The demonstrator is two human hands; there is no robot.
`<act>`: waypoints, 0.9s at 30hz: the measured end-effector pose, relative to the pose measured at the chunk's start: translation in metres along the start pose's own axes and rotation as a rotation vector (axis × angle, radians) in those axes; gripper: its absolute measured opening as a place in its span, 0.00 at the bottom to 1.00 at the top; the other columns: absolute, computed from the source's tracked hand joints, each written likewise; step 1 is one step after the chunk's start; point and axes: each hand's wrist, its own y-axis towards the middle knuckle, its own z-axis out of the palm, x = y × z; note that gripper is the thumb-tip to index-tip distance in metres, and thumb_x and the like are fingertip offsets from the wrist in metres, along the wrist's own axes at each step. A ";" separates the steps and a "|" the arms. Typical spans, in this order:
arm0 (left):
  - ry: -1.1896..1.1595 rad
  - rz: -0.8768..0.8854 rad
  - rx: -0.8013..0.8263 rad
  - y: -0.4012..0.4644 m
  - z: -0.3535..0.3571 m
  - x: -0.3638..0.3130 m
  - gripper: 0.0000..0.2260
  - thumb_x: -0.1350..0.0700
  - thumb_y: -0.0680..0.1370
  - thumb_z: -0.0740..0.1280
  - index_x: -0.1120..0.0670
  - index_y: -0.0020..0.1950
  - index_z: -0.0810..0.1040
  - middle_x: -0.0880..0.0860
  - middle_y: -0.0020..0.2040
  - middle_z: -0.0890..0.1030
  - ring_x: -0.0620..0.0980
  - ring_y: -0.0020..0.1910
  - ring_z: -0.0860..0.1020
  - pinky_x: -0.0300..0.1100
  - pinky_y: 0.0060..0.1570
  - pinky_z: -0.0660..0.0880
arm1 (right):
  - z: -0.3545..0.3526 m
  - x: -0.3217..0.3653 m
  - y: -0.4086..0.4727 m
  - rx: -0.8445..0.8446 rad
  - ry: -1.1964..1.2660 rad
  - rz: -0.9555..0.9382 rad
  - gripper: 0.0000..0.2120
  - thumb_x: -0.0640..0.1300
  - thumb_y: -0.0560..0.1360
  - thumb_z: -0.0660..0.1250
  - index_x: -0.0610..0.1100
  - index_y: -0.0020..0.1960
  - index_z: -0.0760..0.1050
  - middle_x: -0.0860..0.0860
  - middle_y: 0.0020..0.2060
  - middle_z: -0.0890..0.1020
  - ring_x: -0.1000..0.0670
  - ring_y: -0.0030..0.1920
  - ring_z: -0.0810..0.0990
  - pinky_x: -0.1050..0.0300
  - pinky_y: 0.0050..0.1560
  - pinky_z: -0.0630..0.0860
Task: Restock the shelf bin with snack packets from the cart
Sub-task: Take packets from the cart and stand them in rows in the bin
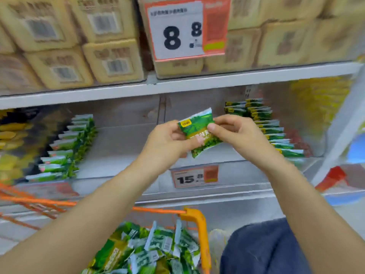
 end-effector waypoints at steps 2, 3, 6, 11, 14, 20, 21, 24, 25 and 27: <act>0.075 -0.011 0.014 0.035 0.027 0.000 0.08 0.58 0.73 0.74 0.55 0.50 0.81 0.60 0.44 0.84 0.50 0.40 0.79 0.37 0.34 0.75 | -0.029 -0.024 0.005 -0.154 -0.367 0.051 0.14 0.57 0.74 0.67 0.50 0.53 0.80 0.51 0.49 0.84 0.51 0.51 0.80 0.56 0.51 0.74; 0.138 -0.023 0.016 0.054 0.041 0.003 0.08 0.56 0.72 0.75 0.56 0.49 0.81 0.60 0.43 0.84 0.50 0.38 0.78 0.37 0.32 0.73 | -0.042 -0.035 0.005 -0.221 -0.576 0.075 0.16 0.56 0.76 0.66 0.48 0.57 0.79 0.48 0.52 0.83 0.48 0.54 0.79 0.56 0.50 0.71; 0.266 -0.113 0.039 0.109 0.074 0.020 0.12 0.52 0.67 0.78 0.55 0.45 0.81 0.56 0.45 0.84 0.51 0.41 0.80 0.42 0.39 0.74 | -0.066 -0.056 0.003 -0.188 -0.865 0.185 0.22 0.54 0.78 0.63 0.44 0.67 0.72 0.40 0.57 0.78 0.40 0.59 0.73 0.51 0.55 0.69; 0.381 -0.257 0.023 0.173 0.107 0.054 0.15 0.51 0.70 0.76 0.57 0.53 0.82 0.56 0.49 0.85 0.53 0.49 0.83 0.48 0.53 0.79 | -0.061 -0.060 0.006 0.001 -0.956 0.252 0.27 0.59 0.78 0.60 0.45 0.70 0.68 0.42 0.62 0.74 0.41 0.65 0.70 0.51 0.61 0.68; 0.431 -0.157 -0.030 0.183 0.128 0.055 0.13 0.49 0.72 0.75 0.55 0.51 0.83 0.56 0.48 0.84 0.54 0.49 0.82 0.41 0.46 0.76 | -0.054 -0.059 0.011 0.067 -0.973 0.224 0.26 0.60 0.78 0.59 0.46 0.69 0.68 0.43 0.61 0.74 0.42 0.64 0.70 0.50 0.64 0.67; 0.499 -0.052 -0.144 0.198 0.153 0.058 0.18 0.50 0.71 0.75 0.58 0.55 0.77 0.57 0.54 0.82 0.56 0.55 0.79 0.42 0.44 0.70 | -0.049 -0.057 0.015 0.108 -0.967 0.190 0.26 0.61 0.78 0.58 0.47 0.70 0.66 0.46 0.65 0.72 0.44 0.66 0.68 0.49 0.67 0.64; 0.481 -0.074 -0.129 0.200 0.155 0.062 0.21 0.49 0.70 0.76 0.58 0.57 0.75 0.56 0.55 0.81 0.56 0.56 0.78 0.43 0.46 0.71 | -0.049 -0.058 0.015 0.100 -0.968 0.191 0.26 0.61 0.77 0.58 0.47 0.70 0.67 0.46 0.65 0.73 0.44 0.66 0.68 0.49 0.67 0.64; 0.328 -0.166 -0.081 0.200 0.153 0.064 0.27 0.46 0.69 0.76 0.60 0.60 0.73 0.56 0.56 0.81 0.55 0.56 0.78 0.41 0.44 0.69 | -0.048 -0.056 0.018 0.048 -0.950 0.145 0.25 0.60 0.77 0.59 0.47 0.68 0.69 0.45 0.62 0.74 0.43 0.65 0.69 0.49 0.67 0.64; 0.296 -0.195 -0.059 0.198 0.149 0.061 0.29 0.45 0.68 0.76 0.60 0.60 0.73 0.57 0.57 0.80 0.55 0.56 0.78 0.40 0.43 0.69 | -0.046 -0.054 0.019 0.035 -0.928 0.123 0.24 0.59 0.77 0.60 0.47 0.67 0.70 0.45 0.62 0.75 0.43 0.64 0.70 0.50 0.66 0.65; 0.258 -0.193 -0.025 0.188 0.135 0.052 0.31 0.44 0.67 0.76 0.59 0.63 0.73 0.55 0.59 0.79 0.53 0.58 0.78 0.40 0.47 0.71 | -0.041 -0.048 0.019 0.013 -0.872 0.064 0.21 0.57 0.77 0.61 0.47 0.66 0.72 0.45 0.60 0.75 0.43 0.62 0.71 0.51 0.62 0.67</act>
